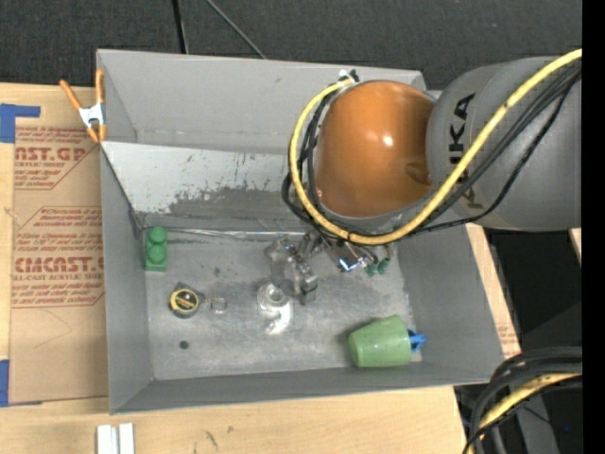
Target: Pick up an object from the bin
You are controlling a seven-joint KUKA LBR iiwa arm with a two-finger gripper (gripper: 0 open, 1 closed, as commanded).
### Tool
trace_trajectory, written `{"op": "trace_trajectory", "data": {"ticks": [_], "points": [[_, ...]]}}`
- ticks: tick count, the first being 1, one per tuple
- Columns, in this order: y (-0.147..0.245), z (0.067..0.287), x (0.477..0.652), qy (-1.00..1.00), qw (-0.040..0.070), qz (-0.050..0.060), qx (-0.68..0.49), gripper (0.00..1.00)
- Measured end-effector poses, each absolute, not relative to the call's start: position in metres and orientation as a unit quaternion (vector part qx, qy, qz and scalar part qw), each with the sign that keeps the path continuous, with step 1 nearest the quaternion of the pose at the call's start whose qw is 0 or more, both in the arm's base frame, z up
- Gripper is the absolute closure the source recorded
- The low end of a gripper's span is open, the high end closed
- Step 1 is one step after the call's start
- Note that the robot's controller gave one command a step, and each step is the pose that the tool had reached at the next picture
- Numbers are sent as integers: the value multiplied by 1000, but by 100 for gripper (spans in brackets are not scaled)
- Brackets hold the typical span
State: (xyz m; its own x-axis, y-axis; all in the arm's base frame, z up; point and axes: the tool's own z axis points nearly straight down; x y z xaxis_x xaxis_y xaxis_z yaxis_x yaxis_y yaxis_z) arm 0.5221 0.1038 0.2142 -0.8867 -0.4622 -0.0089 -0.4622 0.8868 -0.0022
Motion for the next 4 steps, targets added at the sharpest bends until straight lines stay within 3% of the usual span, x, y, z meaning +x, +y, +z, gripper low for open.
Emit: {"op": "trace_trajectory", "data": {"ticks": [1,2,3,4], "points": [[103,209,521,971,0,1,-238,0],[106,66,562,979,-3,1,-202,0],[75,74,566,991,1,1,-137,0],[76,77,566,990,-4,1,-138,100]]}}
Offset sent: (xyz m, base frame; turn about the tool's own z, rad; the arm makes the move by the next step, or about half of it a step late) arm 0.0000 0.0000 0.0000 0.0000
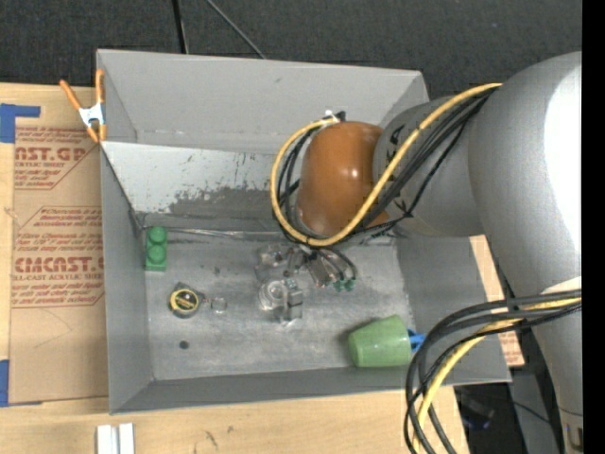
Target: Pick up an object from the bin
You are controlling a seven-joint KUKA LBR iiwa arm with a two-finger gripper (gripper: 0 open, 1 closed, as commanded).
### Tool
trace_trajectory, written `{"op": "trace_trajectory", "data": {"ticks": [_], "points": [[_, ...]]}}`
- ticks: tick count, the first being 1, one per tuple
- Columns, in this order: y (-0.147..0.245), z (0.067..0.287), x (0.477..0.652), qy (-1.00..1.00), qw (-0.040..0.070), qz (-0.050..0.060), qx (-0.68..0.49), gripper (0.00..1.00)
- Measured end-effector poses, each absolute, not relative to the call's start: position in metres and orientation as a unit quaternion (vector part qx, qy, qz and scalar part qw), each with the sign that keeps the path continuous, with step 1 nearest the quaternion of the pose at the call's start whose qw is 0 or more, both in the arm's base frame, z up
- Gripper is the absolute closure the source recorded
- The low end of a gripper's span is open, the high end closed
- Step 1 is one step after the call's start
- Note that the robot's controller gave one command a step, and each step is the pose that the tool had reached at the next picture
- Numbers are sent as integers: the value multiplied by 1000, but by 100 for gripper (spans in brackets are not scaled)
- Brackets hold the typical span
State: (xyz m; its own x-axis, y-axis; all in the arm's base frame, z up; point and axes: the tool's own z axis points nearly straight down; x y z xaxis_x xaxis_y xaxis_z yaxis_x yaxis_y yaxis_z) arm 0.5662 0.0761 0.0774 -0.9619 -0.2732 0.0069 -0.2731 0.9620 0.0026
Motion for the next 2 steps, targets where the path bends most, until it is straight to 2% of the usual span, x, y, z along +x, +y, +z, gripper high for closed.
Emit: {"op": "trace_trajectory", "data": {"ticks": [1,2], "points": [[75,182,535,-989,-4,0,145,100],[75,177,534,-989,-1,0,145,0]]}}
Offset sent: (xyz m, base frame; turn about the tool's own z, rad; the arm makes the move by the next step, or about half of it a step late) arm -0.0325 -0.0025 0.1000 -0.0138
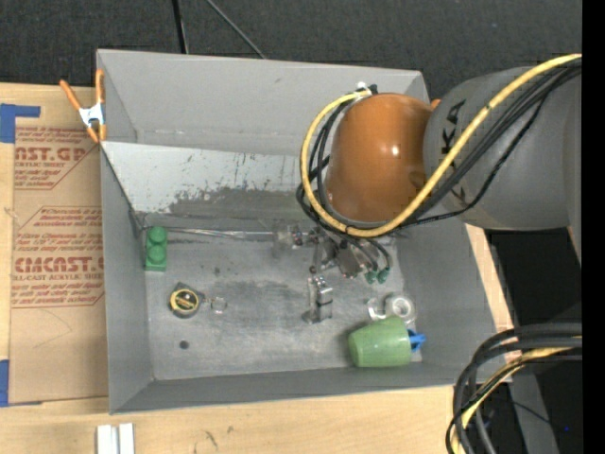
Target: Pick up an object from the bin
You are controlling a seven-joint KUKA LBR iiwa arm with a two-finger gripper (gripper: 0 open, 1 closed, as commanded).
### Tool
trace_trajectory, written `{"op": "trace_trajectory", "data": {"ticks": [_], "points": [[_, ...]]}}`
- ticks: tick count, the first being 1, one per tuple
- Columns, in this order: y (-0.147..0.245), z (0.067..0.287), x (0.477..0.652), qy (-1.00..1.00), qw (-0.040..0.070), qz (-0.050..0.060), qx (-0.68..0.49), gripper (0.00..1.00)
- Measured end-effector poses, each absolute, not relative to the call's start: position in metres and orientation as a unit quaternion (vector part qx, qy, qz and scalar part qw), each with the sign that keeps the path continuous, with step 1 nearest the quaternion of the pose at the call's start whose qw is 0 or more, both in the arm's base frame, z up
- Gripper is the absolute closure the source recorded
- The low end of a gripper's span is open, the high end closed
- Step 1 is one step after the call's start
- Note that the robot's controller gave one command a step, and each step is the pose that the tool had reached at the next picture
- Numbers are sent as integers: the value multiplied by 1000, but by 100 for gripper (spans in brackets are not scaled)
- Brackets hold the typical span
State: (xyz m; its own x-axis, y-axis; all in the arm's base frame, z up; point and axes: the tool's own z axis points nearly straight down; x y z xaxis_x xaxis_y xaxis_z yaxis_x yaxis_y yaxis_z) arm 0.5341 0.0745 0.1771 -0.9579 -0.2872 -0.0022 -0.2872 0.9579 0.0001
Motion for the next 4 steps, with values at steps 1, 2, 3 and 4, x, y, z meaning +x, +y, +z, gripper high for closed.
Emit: {"op": "trace_trajectory", "data": {"ticks": [1,2,3,4], "points": [[122,66,503,982,-3,2,-187,0],[202,102,565,972,5,2,-234,0],[226,69,550,889,0,1,-458,0],[226,70,551,890,1,1,-457,100]]}}
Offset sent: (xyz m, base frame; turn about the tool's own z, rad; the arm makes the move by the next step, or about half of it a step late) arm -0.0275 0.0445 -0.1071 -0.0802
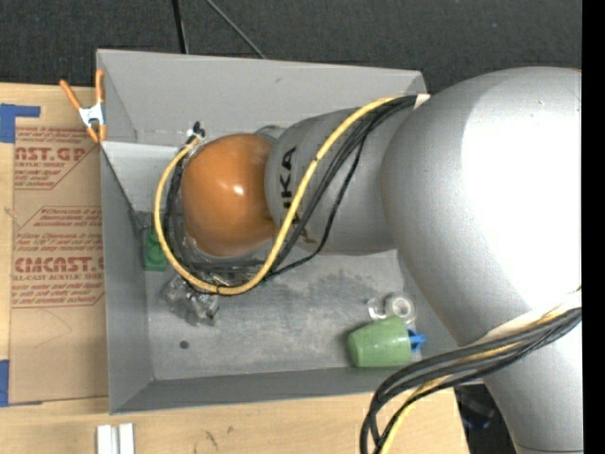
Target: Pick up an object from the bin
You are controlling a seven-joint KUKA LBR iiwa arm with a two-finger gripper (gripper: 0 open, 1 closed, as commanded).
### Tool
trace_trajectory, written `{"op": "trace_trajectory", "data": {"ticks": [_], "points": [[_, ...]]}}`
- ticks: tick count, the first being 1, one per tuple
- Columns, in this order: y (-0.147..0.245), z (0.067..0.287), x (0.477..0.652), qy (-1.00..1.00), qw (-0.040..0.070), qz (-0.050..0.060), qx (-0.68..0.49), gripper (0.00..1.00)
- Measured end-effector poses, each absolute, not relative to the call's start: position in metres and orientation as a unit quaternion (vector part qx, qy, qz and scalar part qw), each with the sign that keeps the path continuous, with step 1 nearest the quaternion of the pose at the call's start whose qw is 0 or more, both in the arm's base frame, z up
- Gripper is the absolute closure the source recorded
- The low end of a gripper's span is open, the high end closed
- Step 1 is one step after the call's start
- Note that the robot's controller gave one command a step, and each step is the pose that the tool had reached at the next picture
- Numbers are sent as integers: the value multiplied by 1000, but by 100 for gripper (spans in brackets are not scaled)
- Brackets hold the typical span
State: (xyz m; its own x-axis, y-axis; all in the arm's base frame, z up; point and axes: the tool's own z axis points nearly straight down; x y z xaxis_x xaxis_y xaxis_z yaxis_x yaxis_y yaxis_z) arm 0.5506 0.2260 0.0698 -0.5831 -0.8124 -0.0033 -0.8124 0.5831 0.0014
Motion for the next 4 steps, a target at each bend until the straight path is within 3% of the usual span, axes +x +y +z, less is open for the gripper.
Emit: {"op": "trace_trajectory", "data": {"ticks": [1,2,3,4], "points": [[226,70,551,890,1,1,-456,0],[213,128,593,899,6,-1,-438,0],[200,76,581,847,0,0,-532,0],[201,78,582,847,1,1,-531,100]]}}
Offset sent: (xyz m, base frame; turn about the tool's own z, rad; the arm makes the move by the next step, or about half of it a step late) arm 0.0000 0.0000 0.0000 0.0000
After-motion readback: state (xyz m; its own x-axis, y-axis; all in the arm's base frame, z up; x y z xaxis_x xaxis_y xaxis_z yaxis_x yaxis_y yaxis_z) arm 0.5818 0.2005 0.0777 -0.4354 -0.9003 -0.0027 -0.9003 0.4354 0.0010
